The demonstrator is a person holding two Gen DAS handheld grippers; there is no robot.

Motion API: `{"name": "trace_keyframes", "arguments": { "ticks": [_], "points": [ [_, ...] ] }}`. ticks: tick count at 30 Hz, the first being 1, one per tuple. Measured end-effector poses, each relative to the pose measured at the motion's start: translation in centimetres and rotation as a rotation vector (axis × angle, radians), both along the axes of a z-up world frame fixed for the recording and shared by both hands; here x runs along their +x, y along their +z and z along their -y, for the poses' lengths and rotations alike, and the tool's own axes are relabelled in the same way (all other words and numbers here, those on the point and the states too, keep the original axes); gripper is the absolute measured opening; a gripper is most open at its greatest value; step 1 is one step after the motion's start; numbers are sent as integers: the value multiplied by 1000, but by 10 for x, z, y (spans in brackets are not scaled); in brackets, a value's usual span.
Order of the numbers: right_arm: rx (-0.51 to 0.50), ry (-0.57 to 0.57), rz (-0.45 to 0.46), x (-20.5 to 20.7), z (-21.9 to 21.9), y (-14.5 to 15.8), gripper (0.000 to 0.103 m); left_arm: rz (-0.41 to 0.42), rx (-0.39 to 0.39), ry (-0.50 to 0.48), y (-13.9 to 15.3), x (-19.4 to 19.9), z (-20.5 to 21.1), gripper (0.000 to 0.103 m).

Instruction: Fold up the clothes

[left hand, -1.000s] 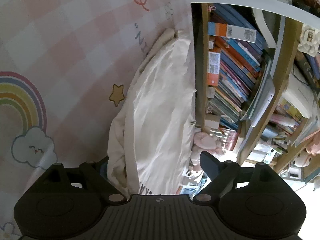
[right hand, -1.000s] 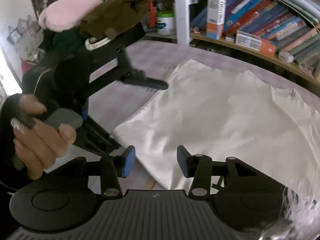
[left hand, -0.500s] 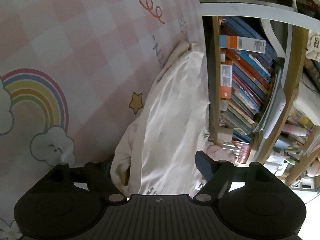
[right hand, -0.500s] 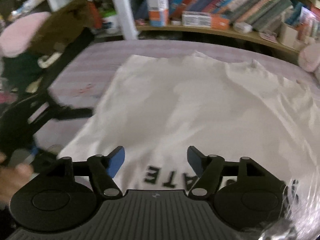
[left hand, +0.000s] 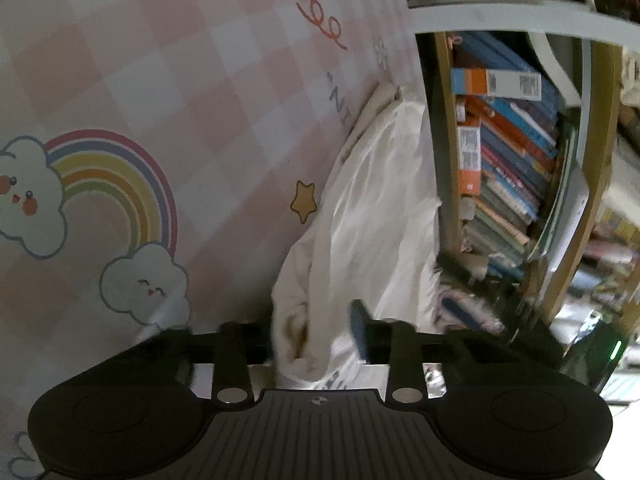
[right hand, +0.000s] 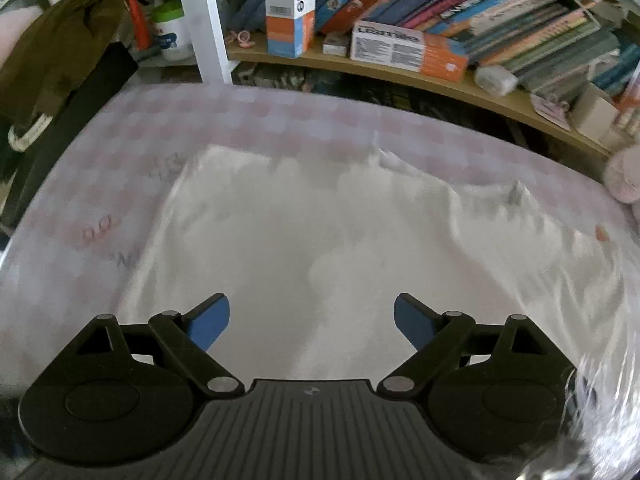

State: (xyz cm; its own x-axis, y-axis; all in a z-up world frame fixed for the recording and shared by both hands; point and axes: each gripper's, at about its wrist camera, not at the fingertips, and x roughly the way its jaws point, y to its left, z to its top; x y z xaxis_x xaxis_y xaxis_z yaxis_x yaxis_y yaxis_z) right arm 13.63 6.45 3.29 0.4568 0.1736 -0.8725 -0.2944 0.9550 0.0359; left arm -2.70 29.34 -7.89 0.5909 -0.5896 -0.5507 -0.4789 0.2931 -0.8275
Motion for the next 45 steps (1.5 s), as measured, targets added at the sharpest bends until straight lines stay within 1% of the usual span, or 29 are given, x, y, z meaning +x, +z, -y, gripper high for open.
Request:
{"name": "trace_keyframes", "arguments": {
  "ticks": [1,4,6,8,10,12,14,16,19,22,30,32,34,35,36,37,38,39,40,41,43,45],
  "points": [
    [8,1,-22,8,-5,1,89,6,12,-13,1,0,2,15],
    [32,16,-77,27,-27,6,89,84,80,-76,19,3,9,12],
    [43,29,-103,38,-42,8,89,152,134,-130,34,6,17,11],
    [34,58,-114,45,-59,9,89,217,187,-182,48,9,25,11],
    [22,82,-133,52,-76,7,89,264,233,-224,58,13,31,11],
    [5,112,-150,57,-95,6,86,291,264,-254,64,16,38,11],
    [-42,160,-151,59,-115,2,84,303,277,-272,66,17,41,11],
    [-94,208,-156,59,-134,-4,75,311,280,-280,66,18,42,11],
    [-160,266,-183,55,-155,-16,68,321,286,-286,67,19,43,11],
    [-235,320,-201,50,-171,-28,66,329,290,-294,68,20,43,10],
    [-316,334,-212,52,-170,-43,65,366,321,-322,74,18,43,8],
    [-336,337,-215,52,-169,-47,59,382,335,-328,77,17,43,8],
    [-355,340,-218,53,-169,-50,48,397,351,-337,80,15,45,8],
    [-354,336,-221,54,-166,-49,41,405,358,-341,82,14,46,8],
    [-354,333,-224,54,-164,-48,25,414,365,-345,83,14,47,8],
    [-353,330,-226,55,-161,-47,18,423,375,-350,85,13,48,8],
    [-344,329,-222,56,-158,-44,15,434,388,-357,88,10,50,8],
    [-327,325,-220,57,-154,-40,11,448,401,-364,91,8,51,7],
    [-309,320,-218,59,-149,-36,10,462,415,-372,94,7,53,7],
    [-289,313,-215,60,-144,-30,9,476,428,-380,97,6,54,7],
    [-255,302,-201,62,-132,-17,9,511,462,-402,105,15,60,7],
    [-237,303,-179,60,-120,-4,9,547,490,-428,114,15,69,7]
  ]
}}
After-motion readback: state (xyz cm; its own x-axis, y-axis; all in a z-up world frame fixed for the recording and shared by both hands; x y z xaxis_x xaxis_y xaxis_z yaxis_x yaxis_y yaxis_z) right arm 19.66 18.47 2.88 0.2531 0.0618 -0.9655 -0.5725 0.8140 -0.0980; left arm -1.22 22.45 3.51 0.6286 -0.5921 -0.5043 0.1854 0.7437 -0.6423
